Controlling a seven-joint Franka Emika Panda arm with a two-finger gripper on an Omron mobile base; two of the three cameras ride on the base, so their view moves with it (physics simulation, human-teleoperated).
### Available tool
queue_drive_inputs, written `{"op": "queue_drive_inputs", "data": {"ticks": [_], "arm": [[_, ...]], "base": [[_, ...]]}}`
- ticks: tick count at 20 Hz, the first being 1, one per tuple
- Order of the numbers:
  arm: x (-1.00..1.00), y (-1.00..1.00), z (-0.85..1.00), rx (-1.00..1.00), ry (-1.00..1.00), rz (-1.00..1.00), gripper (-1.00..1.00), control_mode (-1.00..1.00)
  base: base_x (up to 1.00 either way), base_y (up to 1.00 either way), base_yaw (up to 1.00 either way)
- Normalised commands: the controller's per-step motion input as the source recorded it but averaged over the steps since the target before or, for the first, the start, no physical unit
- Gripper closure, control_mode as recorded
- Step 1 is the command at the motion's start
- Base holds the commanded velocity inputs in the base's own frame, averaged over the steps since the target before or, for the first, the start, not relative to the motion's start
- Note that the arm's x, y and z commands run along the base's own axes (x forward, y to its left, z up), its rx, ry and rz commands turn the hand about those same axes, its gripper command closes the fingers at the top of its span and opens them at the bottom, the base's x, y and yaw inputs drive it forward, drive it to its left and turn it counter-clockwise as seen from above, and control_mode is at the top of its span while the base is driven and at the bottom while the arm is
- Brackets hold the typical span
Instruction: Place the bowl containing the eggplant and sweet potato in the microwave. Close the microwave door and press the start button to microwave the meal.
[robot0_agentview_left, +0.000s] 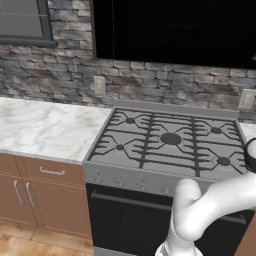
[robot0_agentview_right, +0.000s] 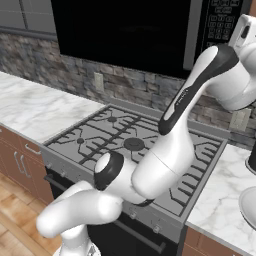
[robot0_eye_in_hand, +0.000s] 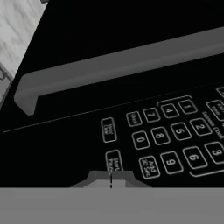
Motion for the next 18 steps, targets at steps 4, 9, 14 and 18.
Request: {"op": "queue_drive_inputs", "data": {"ticks": [4, 9, 14, 18], "arm": [[-0.02, 0.06, 0.0, -0.07, 0.0, 0.0, 1.0, -1.0], [-0.01, 0.22, -0.1, -0.09, 0.0, 0.0, 1.0, -1.0], [0.02, 0.25, -0.1, -0.07, 0.0, 0.0, 1.0, -1.0], [0.21, 0.0, 0.0, 0.0, 0.0, -0.06, 1.0, -1.0]], "base": [[0.0, 0.0, 0.0], [0.0, 0.0, 0.0], [0.0, 0.0, 0.0], [0.0, 0.0, 0.0]]}}
